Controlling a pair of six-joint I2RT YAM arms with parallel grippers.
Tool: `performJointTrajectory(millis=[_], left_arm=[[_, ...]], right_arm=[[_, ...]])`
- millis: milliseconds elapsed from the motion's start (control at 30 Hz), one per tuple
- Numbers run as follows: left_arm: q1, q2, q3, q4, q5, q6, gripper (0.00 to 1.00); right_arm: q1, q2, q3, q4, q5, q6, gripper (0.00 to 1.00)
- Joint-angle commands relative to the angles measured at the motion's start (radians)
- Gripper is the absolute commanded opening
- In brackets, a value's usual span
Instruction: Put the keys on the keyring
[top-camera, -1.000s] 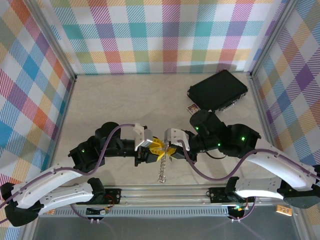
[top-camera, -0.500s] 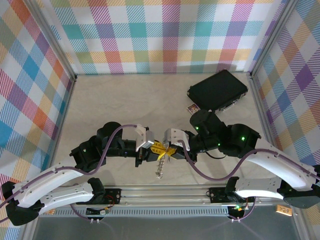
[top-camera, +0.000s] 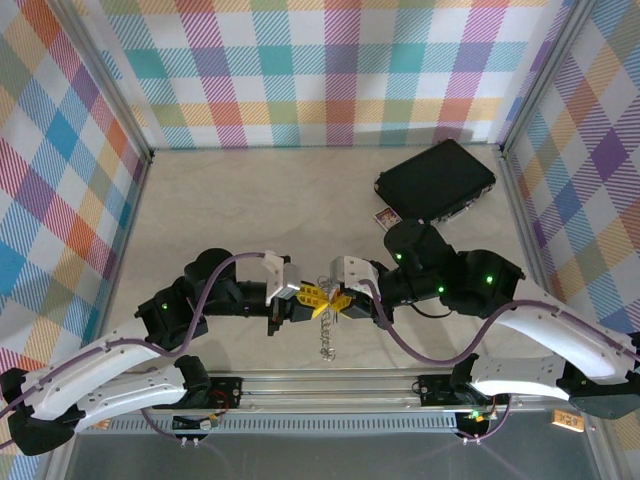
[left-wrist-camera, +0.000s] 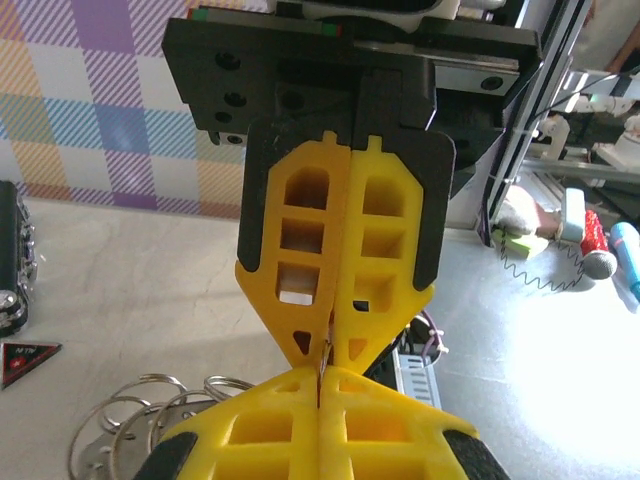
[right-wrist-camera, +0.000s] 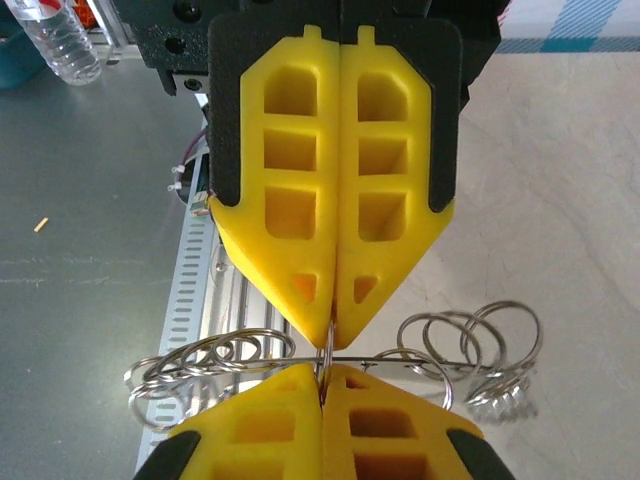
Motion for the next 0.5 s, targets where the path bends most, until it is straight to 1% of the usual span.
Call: performJointTrajectory(millis=[0, 67, 133, 333, 467], left_arm=[[-0.001, -0.027, -0.024, 0.174, -0.033, -0.057, 0.00], [-0.001, -0.033, -0.041, 0.230, -0.020, -0.080, 0.00], [-0.001, -0.039, -0.055, 0.283, -0.005, -0.101, 0.00], [-0.001, -0.053, -0.104, 0.437, 0.015, -0.153, 0.00], [-0.001, -0.047, -0.164, 0.627, 0.038, -0.241, 0.00]], right_arm=[[0.005, -0.031, -0.028, 0.066, -0.067, 0.018, 0.15], [0.005, -0.048, -0.050, 0.108, -0.062, 0.038, 0.24], [0.005, -0.067, -0.070, 0.141, -0.062, 0.056, 0.27], [0.005, -0.120, -0.125, 0.238, -0.064, 0.108, 0.25], [0.005, -0.166, -0.155, 0.295, -0.048, 0.132, 0.23]])
